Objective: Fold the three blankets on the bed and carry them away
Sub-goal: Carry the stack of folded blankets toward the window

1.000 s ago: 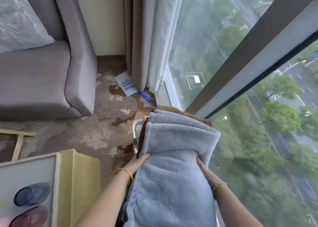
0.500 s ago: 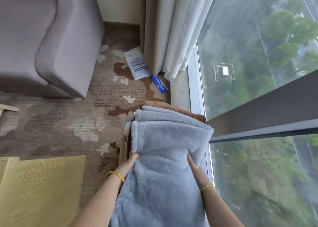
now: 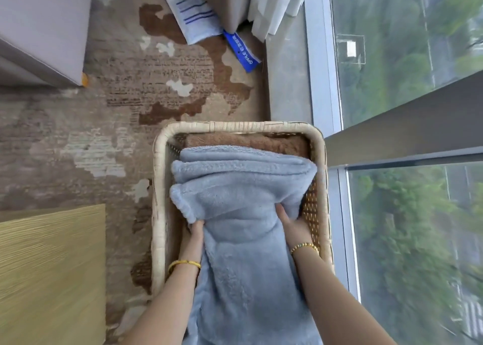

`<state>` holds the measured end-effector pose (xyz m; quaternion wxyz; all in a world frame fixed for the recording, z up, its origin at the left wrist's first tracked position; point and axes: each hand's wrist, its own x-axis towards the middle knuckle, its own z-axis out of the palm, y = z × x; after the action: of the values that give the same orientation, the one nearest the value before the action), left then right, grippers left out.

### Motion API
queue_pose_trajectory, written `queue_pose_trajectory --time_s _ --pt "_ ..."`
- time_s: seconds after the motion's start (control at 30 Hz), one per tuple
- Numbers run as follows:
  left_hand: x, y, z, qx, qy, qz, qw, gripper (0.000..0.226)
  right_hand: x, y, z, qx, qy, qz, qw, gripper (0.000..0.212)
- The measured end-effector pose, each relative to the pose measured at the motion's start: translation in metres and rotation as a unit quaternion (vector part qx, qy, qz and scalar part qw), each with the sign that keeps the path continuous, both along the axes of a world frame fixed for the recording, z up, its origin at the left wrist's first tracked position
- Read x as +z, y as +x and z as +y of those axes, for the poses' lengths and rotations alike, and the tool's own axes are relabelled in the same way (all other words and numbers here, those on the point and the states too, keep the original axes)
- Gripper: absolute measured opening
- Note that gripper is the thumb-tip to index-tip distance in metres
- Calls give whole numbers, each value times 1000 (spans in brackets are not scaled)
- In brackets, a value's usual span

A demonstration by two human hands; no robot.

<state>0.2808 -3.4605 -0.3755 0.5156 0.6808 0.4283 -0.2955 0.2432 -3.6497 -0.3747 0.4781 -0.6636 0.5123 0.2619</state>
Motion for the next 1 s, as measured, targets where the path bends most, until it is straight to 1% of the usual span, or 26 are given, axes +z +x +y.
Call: queue_pose_trajectory --time_s 0.07,0.1,0.17,0.23,0.27,0.33,0.37,0.43,0.5,0.53,0.57,0.6,0.63,0.67,0.7,0.73,0.77,0.8,0.83,0.87,0.9,0.93,0.97,1.0 --pt "-19 -7 2 15 -12 11 1000 65 -25 1 1 -20 24 13 999 74" --pt "-30 -9 2 17 -12 11 1000 72 -39 2 1 -26 23 12 999 76" --pt "-54 -13 4 23 -13 2 1000 75 -64 5 3 -11 2 1 1000 74" --pt "-74 -16 2 4 6 9 1000 68 -85 4 6 5 -21 4 1000 72" --pt "-83 -19 0 -28 35 17 999 59 -93 3 9 4 -37 9 999 71" --pt "-90 -22 -4 -98 112 37 988 41 -101 1 15 24 -104 16 994 68" --pt "-88 -22 -6 -122 147 40 981 38 -99 0 19 44 -144 20 988 64" --pt "-77 -17 -12 -176 215 12 961 45 -87 0 29 87 -218 16 972 53" --pt "-56 -12 -19 -244 286 -71 924 54 -64 -3 37 133 -303 -19 944 42" --pt "-45 -10 -22 -279 327 -132 893 54 -50 -6 41 151 -342 -64 925 35" --pt "-36 -10 -26 -315 365 -195 854 49 -37 -10 45 170 -360 -120 910 27" --pt "-27 -9 -28 -356 379 -253 816 40 -26 -16 51 200 -349 -163 901 20" --pt "-22 -10 -29 -411 355 -293 787 30 -17 -25 57 241 -307 -177 903 16" --pt "-20 -9 -28 -470 294 -310 772 21 -12 -35 64 294 -255 -156 908 16" --pt "-19 -11 -28 -529 218 -278 771 17 -12 -46 69 355 -208 -116 904 18" --pt "-22 -15 -27 -593 161 -211 760 21 -13 -56 72 409 -172 -80 893 21" --pt "-27 -19 -24 -649 149 -147 732 32 -17 -67 74 445 -136 -56 883 26" --pt "-34 -22 -20 -687 158 -92 703 45 -20 -76 74 467 -92 -33 879 33" --pt "-39 -22 -17 -697 174 -54 693 56 -25 -84 74 486 -54 -8 872 43" --pt "-42 -19 -16 -689 194 -30 698 60 -29 -89 75 525 -30 24 850 53" --pt "-44 -15 -17 -673 210 -24 709 59 -33 -93 78 564 -20 52 824 63" --pt "-46 -8 -18 -650 217 -41 727 53 -35 -96 80 588 -19 67 806 70" --pt "-48 1 -22 -618 210 -77 754 46 -37 -98 83 590 -26 63 804 70" --pt "-47 11 -26 -574 185 -120 789 40 -35 -98 85 563 -32 46 825 62"
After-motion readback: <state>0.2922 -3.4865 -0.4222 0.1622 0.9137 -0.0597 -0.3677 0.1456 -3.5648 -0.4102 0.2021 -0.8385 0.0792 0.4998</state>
